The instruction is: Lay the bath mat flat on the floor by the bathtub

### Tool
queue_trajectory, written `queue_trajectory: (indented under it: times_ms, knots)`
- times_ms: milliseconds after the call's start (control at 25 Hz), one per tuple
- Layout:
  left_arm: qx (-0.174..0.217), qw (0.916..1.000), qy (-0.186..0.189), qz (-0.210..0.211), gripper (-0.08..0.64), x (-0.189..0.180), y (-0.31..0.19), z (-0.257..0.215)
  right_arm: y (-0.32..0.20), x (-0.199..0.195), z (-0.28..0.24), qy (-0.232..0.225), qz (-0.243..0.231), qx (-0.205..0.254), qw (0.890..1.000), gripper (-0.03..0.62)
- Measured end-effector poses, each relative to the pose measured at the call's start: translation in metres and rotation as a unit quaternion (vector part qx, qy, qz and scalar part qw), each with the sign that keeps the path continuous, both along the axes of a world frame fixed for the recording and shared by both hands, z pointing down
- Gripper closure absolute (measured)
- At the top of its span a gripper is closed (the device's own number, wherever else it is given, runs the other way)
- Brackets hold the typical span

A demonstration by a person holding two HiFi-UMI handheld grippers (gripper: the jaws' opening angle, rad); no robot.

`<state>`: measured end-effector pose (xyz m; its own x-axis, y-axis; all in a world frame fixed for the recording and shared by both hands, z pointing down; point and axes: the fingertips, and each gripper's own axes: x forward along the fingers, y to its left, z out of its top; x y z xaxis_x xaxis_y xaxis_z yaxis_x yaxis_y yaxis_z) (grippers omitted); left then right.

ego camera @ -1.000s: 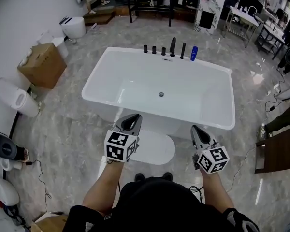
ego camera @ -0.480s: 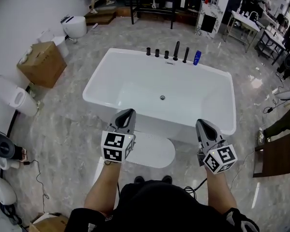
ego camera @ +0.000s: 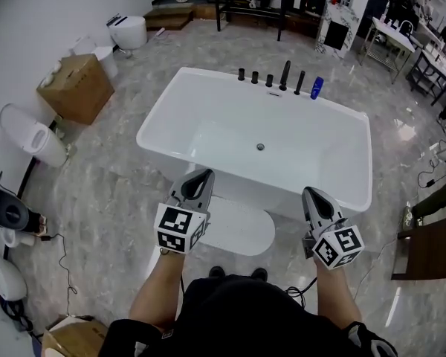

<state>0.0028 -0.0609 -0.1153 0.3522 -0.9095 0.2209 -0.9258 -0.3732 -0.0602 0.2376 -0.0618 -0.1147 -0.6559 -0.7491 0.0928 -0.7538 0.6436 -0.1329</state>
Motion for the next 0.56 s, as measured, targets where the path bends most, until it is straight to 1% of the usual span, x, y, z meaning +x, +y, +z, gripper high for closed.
queue_trajectory:
  times_ms: [200,440,560]
  knots:
    - [-0.018,0.9993,0.032,0.009,0.549,0.002,-0.001,0.006,0.002,-0.002,0.005,0.007,-0.003,-0.001,1.000,0.580]
    - [-0.024,0.9994,0.022,0.008,0.549,0.011,-0.003,0.006,0.004,0.007,0.009,0.004,0.001,-0.011,1.000,0.580]
    - [-0.031,0.9992,0.023,0.009,0.549,0.016,0.000,0.011,0.008,0.011,0.013,0.005,-0.001,-0.014,1.000,0.580]
